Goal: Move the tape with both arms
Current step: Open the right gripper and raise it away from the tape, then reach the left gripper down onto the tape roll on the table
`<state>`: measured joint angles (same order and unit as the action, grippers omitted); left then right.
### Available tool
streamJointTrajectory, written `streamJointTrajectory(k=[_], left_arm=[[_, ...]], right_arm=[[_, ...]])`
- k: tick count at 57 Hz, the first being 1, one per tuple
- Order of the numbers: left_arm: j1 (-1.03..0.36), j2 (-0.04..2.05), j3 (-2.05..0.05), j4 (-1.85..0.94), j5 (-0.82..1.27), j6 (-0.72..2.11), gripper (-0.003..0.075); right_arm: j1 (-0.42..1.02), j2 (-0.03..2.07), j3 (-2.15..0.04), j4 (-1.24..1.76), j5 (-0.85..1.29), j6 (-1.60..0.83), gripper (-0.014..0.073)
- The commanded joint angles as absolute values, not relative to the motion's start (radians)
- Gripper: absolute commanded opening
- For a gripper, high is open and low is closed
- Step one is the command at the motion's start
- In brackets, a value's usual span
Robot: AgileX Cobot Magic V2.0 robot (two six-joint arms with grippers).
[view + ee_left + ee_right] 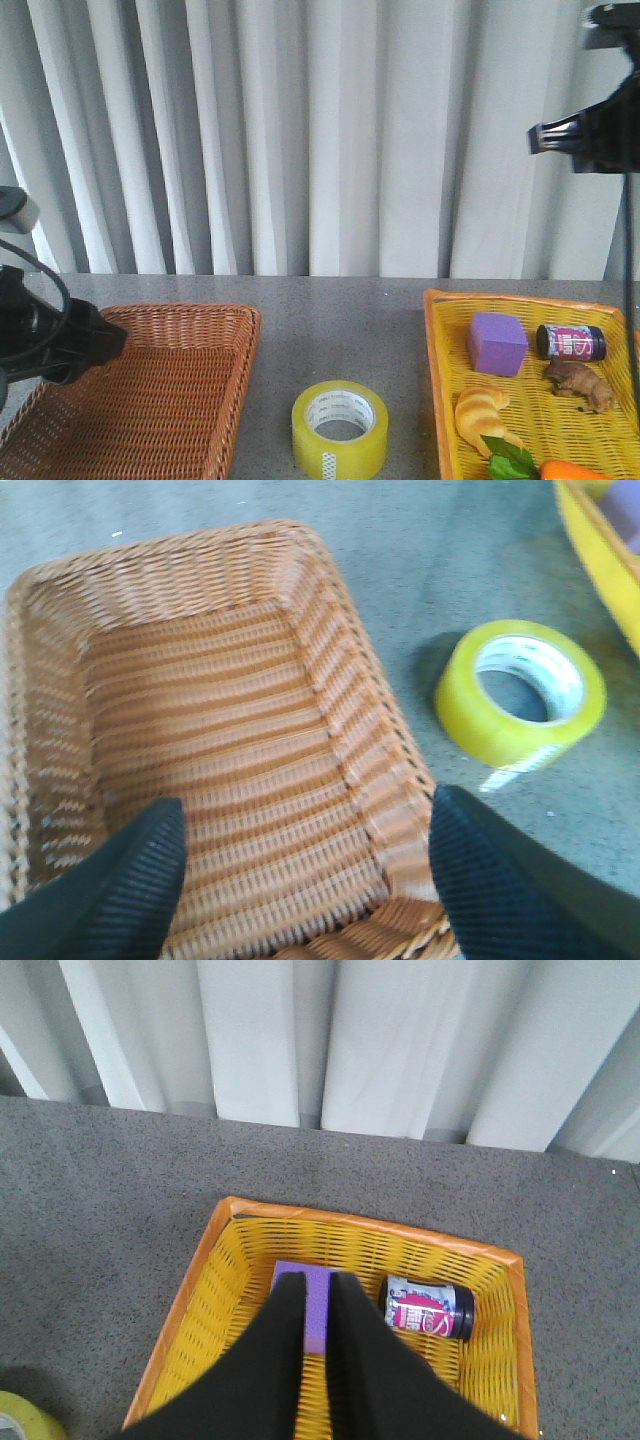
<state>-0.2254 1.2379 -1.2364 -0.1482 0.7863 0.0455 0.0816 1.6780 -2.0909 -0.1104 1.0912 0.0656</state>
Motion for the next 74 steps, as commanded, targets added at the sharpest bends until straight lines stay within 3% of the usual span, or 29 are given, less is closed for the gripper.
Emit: streamJointTrajectory(k=[1,22,51,74], left_arm=[[-0.266,1.220,-1.266,-0.164,0.698,0.048,0.0504],[-0.394,1.373,-1.391,-0.165,0.672,0.126,0.0504],[-0.512,1.891,-2.009,-0.152,0.927,0.147,0.0504],[-0.512,2.123,-2.078,-0.119,0.981,0.098,0.0504]], right_arm=[[0.034,1.622,-2.120,-0.041,1.055,0.041,-0.0008],[0.029,1.622,-2.120,-0.018,1.068,0.046,-0.0008],[0.029,1.622,-2.120,-0.018,1.068,0.046,-0.0008],[0.029,1.622,-2.120,-0.018,1.069,0.046,-0.0008]])
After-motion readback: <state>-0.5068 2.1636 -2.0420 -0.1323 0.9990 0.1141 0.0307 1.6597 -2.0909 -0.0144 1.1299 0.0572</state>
